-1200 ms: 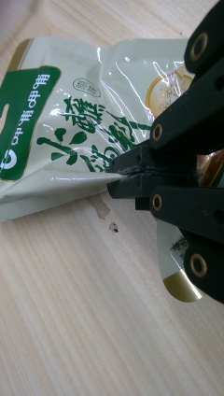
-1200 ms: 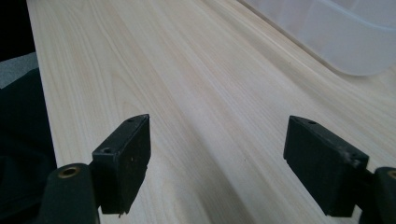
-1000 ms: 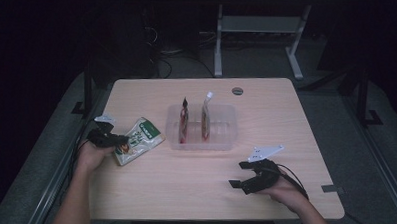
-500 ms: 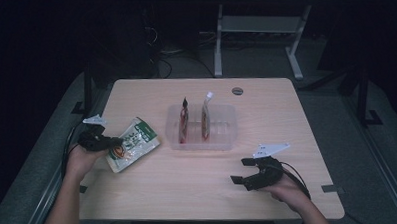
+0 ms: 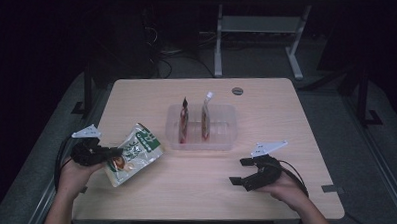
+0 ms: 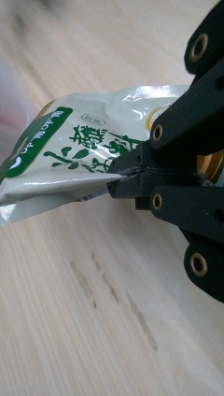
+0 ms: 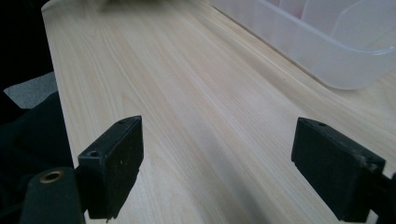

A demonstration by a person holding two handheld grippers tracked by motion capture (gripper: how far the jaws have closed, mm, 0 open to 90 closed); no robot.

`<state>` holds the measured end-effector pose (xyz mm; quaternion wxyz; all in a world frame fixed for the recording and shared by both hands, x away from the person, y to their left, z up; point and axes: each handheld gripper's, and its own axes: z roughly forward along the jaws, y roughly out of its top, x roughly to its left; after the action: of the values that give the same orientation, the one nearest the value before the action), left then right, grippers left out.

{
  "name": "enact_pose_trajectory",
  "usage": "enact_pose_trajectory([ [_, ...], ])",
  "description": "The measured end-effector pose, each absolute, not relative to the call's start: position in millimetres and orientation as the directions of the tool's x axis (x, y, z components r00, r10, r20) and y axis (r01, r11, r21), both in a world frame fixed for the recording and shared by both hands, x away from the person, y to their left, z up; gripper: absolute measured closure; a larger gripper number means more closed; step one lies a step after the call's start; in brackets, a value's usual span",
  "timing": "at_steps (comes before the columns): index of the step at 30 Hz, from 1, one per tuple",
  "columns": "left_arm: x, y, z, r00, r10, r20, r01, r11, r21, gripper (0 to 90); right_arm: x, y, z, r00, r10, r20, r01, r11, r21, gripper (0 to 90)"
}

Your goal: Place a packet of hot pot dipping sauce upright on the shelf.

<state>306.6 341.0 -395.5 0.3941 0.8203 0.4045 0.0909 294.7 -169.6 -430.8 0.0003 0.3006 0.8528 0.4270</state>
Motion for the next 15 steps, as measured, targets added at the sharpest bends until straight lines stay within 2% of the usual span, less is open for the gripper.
enact_pose_trajectory([
  [15, 286, 293, -386, 0.769, 0.611, -0.190, 0.509, -0.404, 0.760, 89.7, 296, -164, -434, -0.836, 0.488, 0.252, 0.501, 0.488, 0.715, 18.4],
])
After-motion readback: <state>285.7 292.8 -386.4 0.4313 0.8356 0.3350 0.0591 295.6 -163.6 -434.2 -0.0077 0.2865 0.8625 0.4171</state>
